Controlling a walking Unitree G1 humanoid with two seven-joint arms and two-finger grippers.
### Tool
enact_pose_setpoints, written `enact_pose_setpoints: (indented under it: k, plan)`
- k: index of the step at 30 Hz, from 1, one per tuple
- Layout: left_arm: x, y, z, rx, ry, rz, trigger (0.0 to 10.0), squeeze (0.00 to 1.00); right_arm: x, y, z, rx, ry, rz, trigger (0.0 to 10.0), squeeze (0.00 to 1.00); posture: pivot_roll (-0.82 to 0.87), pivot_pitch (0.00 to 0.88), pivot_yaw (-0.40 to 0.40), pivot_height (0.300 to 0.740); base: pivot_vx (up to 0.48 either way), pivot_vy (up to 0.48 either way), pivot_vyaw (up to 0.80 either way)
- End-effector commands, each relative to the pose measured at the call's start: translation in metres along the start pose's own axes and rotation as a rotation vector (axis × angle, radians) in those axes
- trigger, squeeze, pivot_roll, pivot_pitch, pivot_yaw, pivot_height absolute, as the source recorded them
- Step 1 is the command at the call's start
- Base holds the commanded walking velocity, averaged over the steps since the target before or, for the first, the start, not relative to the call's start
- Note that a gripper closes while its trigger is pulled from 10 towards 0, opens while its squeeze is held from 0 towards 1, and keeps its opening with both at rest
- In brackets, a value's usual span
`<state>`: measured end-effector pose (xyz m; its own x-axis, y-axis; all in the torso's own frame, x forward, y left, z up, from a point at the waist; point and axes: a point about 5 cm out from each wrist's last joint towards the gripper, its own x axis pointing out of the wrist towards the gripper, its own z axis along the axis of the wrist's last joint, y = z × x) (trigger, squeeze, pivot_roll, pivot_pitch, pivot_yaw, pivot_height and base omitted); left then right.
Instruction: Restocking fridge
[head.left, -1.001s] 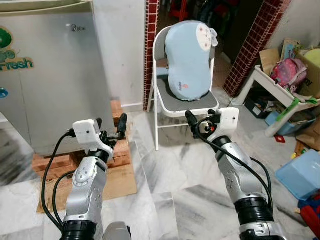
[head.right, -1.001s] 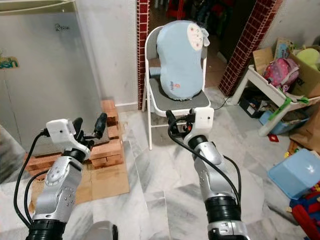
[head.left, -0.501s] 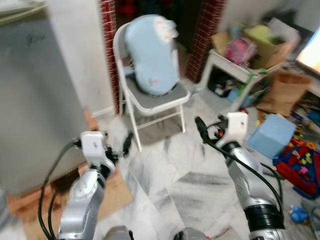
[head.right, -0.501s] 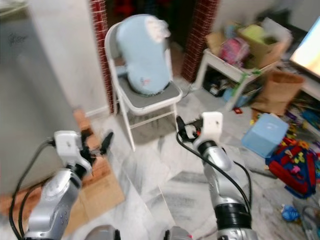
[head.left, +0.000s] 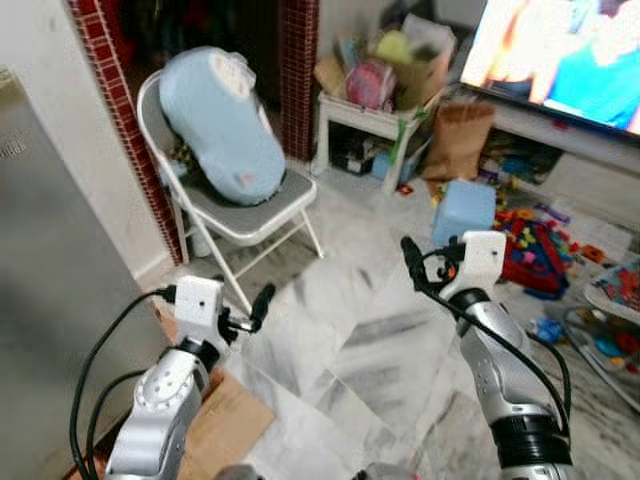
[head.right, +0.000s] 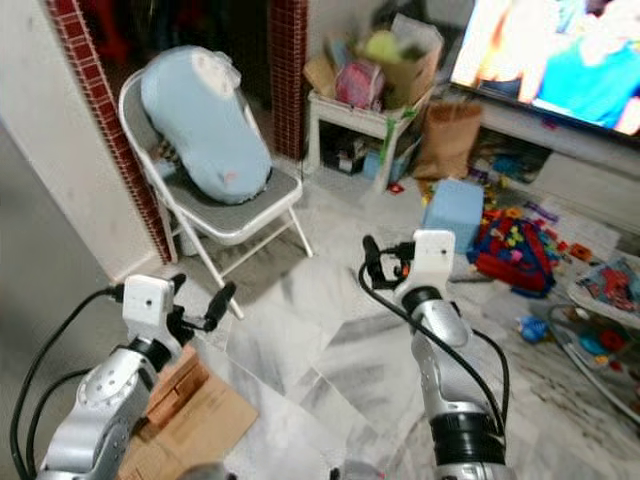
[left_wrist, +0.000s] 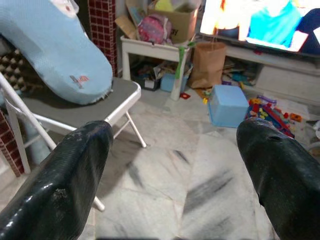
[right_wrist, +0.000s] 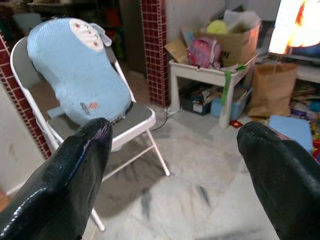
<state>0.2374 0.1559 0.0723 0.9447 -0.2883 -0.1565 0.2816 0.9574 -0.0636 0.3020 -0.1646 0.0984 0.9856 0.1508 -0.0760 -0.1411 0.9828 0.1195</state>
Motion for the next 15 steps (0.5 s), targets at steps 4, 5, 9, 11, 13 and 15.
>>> enact_pose_setpoints:
  k: [4,5,9,11,13,15]
  plan:
    - [-0.0019,0.0007,0.0024,0.029,-0.007,0.009,10.0,0.00,0.0039,0.0033,0.0064,-0.015,-0.019,0.001,10.0,0.00,0.04,0.008,-0.053,0.740,0.000,0.480,-0.80]
    - [-0.0027,0.0020,0.0038,0.028,-0.016,0.019,10.0,0.00,0.0037,0.0029,0.0075,-0.019,-0.023,-0.006,10.0,0.00,0.04,0.013,-0.053,0.740,0.000,0.480,-0.80]
    - [-0.0050,0.0038,0.0045,0.011,-0.038,0.035,10.0,0.00,0.0015,-0.0001,0.0076,-0.024,-0.027,-0.037,10.0,0.00,0.04,0.020,-0.054,0.740,0.000,0.240,-0.80]
    - [-0.0055,0.0038,0.0045,-0.006,-0.048,0.037,10.0,0.00,-0.0002,-0.0028,0.0063,-0.019,-0.024,-0.063,10.0,0.00,0.03,0.022,-0.057,0.740,0.000,0.000,-0.80]
    - [-0.0053,0.0034,0.0060,-0.017,-0.059,0.030,10.0,0.00,-0.0012,-0.0034,0.0061,-0.019,-0.024,-0.069,10.0,0.00,0.03,0.023,-0.055,0.740,0.000,0.000,-0.80]
    - [-0.0046,0.0037,0.0072,-0.033,-0.068,0.033,10.0,0.00,-0.0025,-0.0041,0.0067,-0.029,-0.028,-0.078,10.0,0.00,0.03,0.022,-0.057,0.740,0.000,0.000,-0.80]
